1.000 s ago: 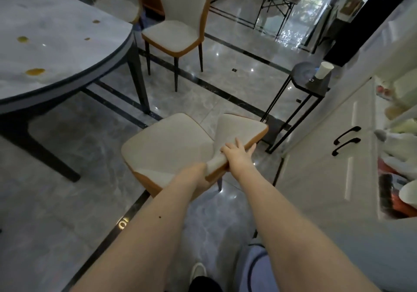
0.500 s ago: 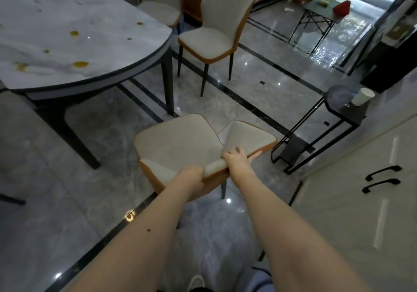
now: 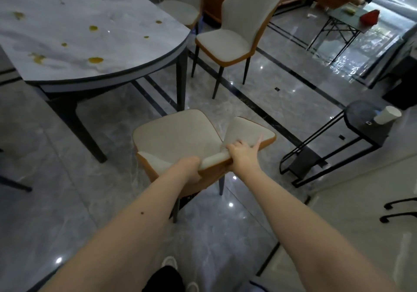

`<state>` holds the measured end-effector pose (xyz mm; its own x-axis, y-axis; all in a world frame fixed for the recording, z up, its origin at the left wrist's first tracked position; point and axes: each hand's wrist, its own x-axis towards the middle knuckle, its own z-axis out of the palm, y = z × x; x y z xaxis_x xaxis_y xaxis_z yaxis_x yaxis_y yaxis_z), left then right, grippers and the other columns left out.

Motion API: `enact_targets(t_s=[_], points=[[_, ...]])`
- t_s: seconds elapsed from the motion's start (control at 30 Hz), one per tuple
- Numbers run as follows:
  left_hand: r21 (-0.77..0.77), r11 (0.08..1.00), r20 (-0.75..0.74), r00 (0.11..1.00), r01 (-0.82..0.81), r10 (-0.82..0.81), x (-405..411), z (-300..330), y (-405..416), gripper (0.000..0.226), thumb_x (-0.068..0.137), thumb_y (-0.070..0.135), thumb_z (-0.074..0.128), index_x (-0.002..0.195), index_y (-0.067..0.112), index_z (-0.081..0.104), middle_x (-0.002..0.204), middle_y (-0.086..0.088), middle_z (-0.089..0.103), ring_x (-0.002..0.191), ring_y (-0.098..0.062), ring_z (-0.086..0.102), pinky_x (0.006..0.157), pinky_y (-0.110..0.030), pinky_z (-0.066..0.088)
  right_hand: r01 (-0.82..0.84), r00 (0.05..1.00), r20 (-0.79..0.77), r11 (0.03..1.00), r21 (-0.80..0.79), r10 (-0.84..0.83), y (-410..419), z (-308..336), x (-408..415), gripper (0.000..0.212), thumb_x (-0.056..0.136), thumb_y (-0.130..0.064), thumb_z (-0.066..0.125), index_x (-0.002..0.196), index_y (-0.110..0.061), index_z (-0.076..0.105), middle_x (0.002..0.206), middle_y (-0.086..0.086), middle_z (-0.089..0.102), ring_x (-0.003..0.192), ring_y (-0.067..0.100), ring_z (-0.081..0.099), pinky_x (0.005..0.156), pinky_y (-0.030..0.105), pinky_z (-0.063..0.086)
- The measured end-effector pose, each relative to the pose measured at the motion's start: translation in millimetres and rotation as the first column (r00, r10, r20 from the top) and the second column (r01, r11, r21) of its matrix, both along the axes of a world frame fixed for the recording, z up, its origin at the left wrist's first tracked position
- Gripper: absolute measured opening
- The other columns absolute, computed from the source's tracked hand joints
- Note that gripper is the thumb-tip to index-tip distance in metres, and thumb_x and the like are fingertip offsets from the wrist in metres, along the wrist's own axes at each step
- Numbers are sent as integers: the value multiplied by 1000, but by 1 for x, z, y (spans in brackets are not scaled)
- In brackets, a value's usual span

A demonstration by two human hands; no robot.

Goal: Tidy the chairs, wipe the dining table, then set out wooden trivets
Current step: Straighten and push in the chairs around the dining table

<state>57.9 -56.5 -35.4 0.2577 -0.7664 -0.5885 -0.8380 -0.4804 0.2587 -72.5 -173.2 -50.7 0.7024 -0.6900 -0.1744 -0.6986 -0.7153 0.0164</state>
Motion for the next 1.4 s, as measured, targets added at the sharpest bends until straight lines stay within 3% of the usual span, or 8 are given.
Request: enact_targets(t_s=[0.13,0.23,0.37,0.63,0.87,1.27,1.4], points=[[84,996,-55,998,42,-38,5,1,-9,60,83,28,68,134,13,40,132,-11,49,118,-29,51,98,-38,44,-126,992,24,987,96,124,-22,1,-21,56,80,-22,72,130,-25,48,132,-2,49,132,20,36,114,56,-9],[128,990,-85,996,52,-41,9,2,-13,60,81,28,69,132,16,41,127,-8,51,108,-26,53,84,-35,45,-194,980,57,975,106,189,-34,-1,-20,48,85,-13,65,129,-26,49,133,-3,50,130,19,38,118,46,5],[170,984,-106,994,57,-39,14,2,-21,60,77,27,70,129,17,43,124,-7,52,108,-27,53,87,-38,47,-333,943,38,943,18,332,-54,-13,-17,39,89,-13,59,124,-27,51,129,-4,53,120,18,45,106,31,25],[143,981,-152,977,-130,152,11,-3,-64,54,88,17,53,140,17,35,130,-9,50,110,-27,52,80,-32,40,-426,904,-41,905,-4,426,-124,-15,9,41,87,-13,58,123,-29,50,126,-4,53,116,20,46,100,33,27],[115,968,-96,967,-223,234,34,0,-96,51,88,15,53,138,14,39,134,-11,49,118,-28,50,96,-35,42,-487,872,-44,873,17,487,-167,-12,52,48,86,-13,63,128,-30,47,132,-3,49,125,20,43,107,36,23],[60,909,-72,907,-411,415,118,2,-97,52,88,9,51,138,20,42,129,-7,52,116,-26,51,94,-34,41,-565,825,-21,825,5,565,-173,-14,154,54,80,-16,70,127,-27,47,126,1,51,121,25,44,105,41,26],[26,900,-52,899,-434,435,148,-1,-102,53,86,9,52,137,23,44,129,-6,53,117,-26,51,98,-37,44,-573,819,-30,820,1,572,-181,-17,188,47,82,-14,66,123,-26,48,123,1,53,119,25,46,104,42,27]])
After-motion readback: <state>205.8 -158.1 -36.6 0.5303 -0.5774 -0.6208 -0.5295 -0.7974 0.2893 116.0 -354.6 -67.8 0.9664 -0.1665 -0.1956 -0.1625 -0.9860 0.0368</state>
